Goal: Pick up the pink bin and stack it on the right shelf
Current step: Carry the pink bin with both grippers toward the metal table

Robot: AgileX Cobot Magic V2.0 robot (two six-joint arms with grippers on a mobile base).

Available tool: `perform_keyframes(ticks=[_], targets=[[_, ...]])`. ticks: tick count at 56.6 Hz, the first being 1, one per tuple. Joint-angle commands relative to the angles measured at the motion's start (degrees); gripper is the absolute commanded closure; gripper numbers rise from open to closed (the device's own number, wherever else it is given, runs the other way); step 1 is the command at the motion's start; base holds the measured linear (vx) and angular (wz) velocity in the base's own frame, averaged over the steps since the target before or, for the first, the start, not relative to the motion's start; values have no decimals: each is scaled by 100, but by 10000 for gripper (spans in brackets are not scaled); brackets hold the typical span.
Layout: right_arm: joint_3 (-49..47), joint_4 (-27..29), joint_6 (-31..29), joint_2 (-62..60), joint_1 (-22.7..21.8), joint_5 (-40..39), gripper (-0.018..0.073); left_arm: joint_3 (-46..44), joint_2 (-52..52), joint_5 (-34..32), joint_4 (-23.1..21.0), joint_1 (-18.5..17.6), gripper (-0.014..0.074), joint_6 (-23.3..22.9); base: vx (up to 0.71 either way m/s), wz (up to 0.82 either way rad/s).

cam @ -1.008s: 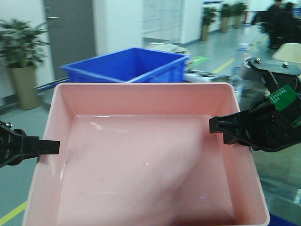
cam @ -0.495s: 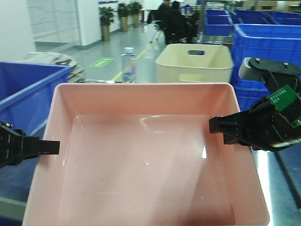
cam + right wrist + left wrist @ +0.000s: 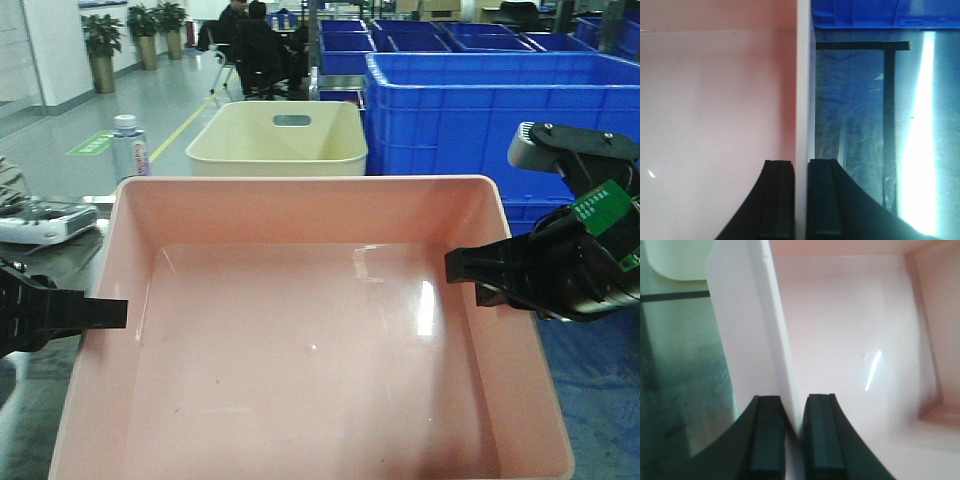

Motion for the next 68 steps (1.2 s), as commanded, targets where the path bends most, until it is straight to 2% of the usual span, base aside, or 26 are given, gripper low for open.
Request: perform_keyframes(ticks=[1, 54, 59, 63, 68], targets=[[-226, 145, -63, -196, 12, -585, 571, -177, -159, -107, -495, -91, 595, 75, 15, -25], [-226, 143, -63, -196, 12, -585, 571, -177, -159, -107, -495, -91, 595, 75, 3, -4], [-226, 143, -63, -196, 12, -585, 571, -177, -159, -257, -495, -91, 595, 75, 0, 0], [-226, 143, -63, -177, 12, -633, 570, -177, -102, -280, -430, -91, 595, 51, 0, 0], [-226, 137, -63, -70, 12, -717, 567, -177, 82, -272, 27, -91, 595, -161, 0, 0]])
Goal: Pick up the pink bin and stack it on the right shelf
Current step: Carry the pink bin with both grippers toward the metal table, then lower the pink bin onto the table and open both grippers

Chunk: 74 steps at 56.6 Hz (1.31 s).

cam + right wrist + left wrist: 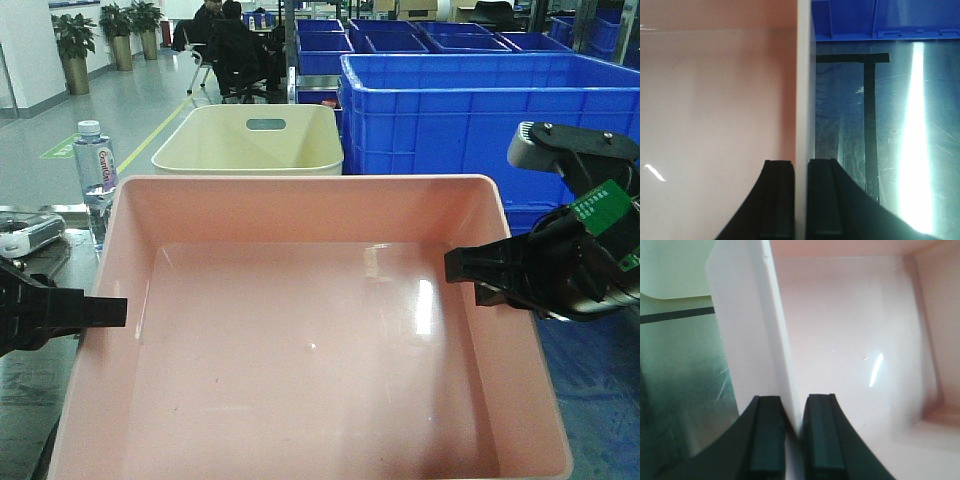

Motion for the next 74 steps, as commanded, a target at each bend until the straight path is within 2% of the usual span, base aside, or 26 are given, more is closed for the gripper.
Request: perform_keyframes(ticks=[1, 6, 10, 20, 28, 34, 42, 48, 54, 63, 69, 74], targets=[[-226, 137, -63, -51, 12, -688, 567, -177, 98, -209, 30, -91, 595, -218, 0, 0], [-226, 137, -63, 157, 12, -693, 564, -177, 351, -203, 464, -91, 595, -654, 0, 0], [-226, 137, -63, 371, 12, -659, 556, -177, 539, -336, 611, -91, 594, -792, 0, 0], [-226, 137, -82, 925, 12, -606, 501, -177, 988, -828, 631, -91, 577, -792, 0, 0], [-226, 118, -82, 1264, 12, -477, 392, -177, 1327, -928, 631, -91, 533, -792, 0, 0], [-226, 70, -82, 1424, 5, -468, 260, -177, 1561, -831, 638, -91, 458, -792, 0, 0], [-226, -154, -82, 1483, 5, -557, 97, -177, 1807, -858, 658, -91, 310, -792, 0, 0], [-226, -288, -82, 1460, 5, -706, 36, -194, 1853, -949, 619, -91, 194, -781, 0, 0], [-226, -392, -82, 1280, 5, -856, 30, -203, 1707, -1159, 607, -91, 104, -781, 0, 0], [-226, -455, -82, 592, 5, -1254, 60, -196, 1043, -1780, 611, -91, 75, -718, 0, 0], [-173, -512, -93, 101, 5, -1393, 102, -180, 416, -1879, 617, -91, 86, -217, 0, 0], [120, -611, -100, -322, 11, -1635, 155, 54, -154, -2062, 605, -105, 132, 340, 0, 0]])
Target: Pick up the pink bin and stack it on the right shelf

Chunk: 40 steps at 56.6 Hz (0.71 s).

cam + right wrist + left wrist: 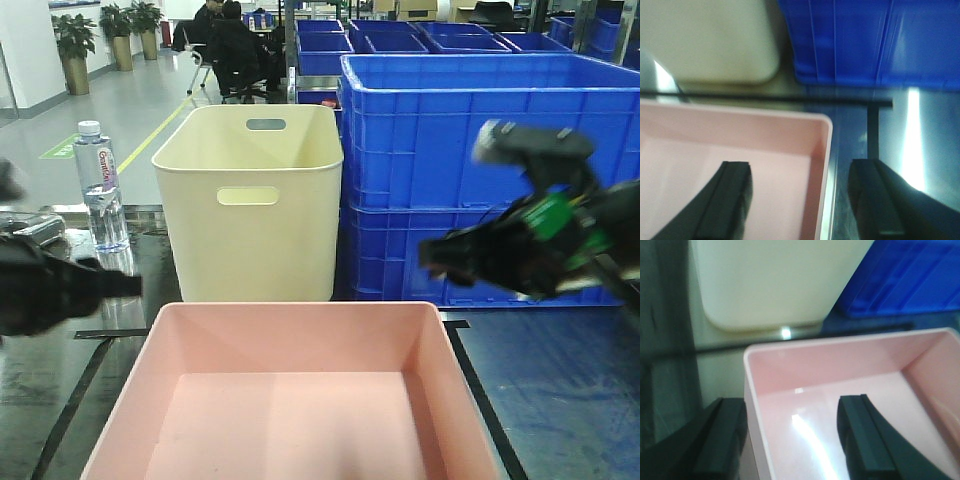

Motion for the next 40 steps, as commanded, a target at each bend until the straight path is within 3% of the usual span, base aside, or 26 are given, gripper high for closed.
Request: perform_keyframes(ticks=[1, 5, 16, 23, 40], targets=[[168, -203, -97, -645, 11, -612, 171, 127, -803, -640, -206, -69, 143, 645, 0, 0], [695, -196, -91, -1045, 11, -1020, 238, 627, -1413, -1111, -368, -131, 206, 937, 0, 0], [1812, -199, -91, -1915, 11, -1607, 407, 2101, -2844, -2257, -434, -149, 456, 942, 0, 0], [2119, -185, -91, -2148, 11, -1555, 476, 2554, -3390, -2386, -448, -149, 582, 941, 0, 0], [2170, -185, -91, -2164, 11, -1431, 528, 2794, -3720, -2245, -460, -149, 606, 941, 0, 0]])
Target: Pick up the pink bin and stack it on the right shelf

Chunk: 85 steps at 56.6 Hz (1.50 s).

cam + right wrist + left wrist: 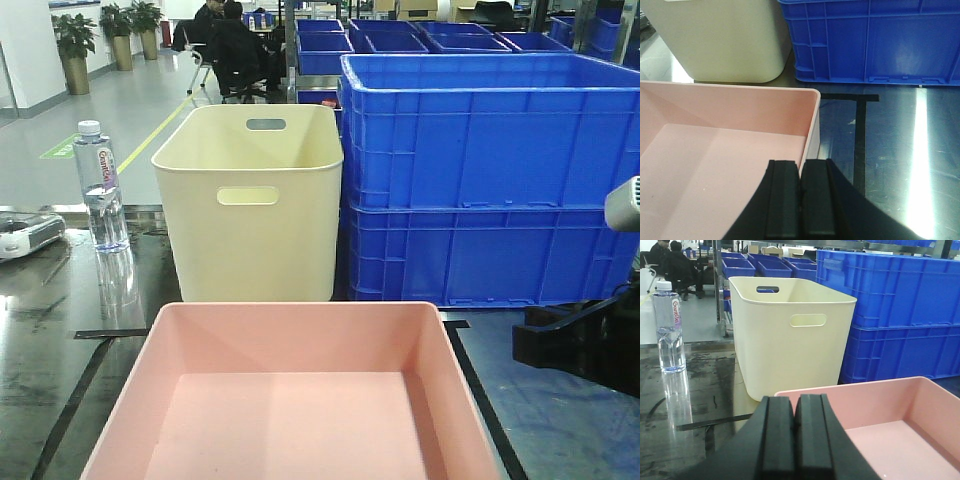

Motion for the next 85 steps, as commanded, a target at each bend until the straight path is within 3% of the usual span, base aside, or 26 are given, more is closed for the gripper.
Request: perform_keyframes(ticks=[1, 9, 15, 24, 31, 35, 40, 45, 48, 85], targets=[[-170, -106, -87, -115, 11, -387, 528, -155, 0, -343, -115, -30, 606, 9, 0, 0], [-170, -106, -87, -115, 11, -398, 527, -71, -36, -369, -67, -24, 605, 9, 0, 0], [-170, -106, -87, -115, 11, -398, 526, 390, -289, -605, 674, -24, 604, -140, 0, 0], [-170, -106, -87, -115, 11, -398, 526, 1768, -1031, -1593, 1823, -24, 604, -1649, 0, 0], [-170, -106, -87, -115, 11, -398, 526, 2967, -1640, -2136, 3203, 4, 604, -2750, 0, 0], [-170, -106, -87, -115, 11, -398, 526, 3443, -2027, -2175, 3498, 118, 604, -3262, 0, 0], [-170, -106, -87, -115, 11, -398, 526, 3955, -2552, -2175, 3498, 310, 604, -3632, 0, 0], [-170, -106, -87, -115, 11, -398, 526, 3902, -3257, -1361, 3498, 518, 604, -3717, 0, 0], [-170, -106, -87, -115, 11, -398, 526, 3913, -3545, -1212, 3498, 593, 604, -3717, 0, 0], [-137, -68, -87, -104, 11, -386, 526, 3895, -3184, -1227, 3498, 651, 604, -3717, 0, 0]])
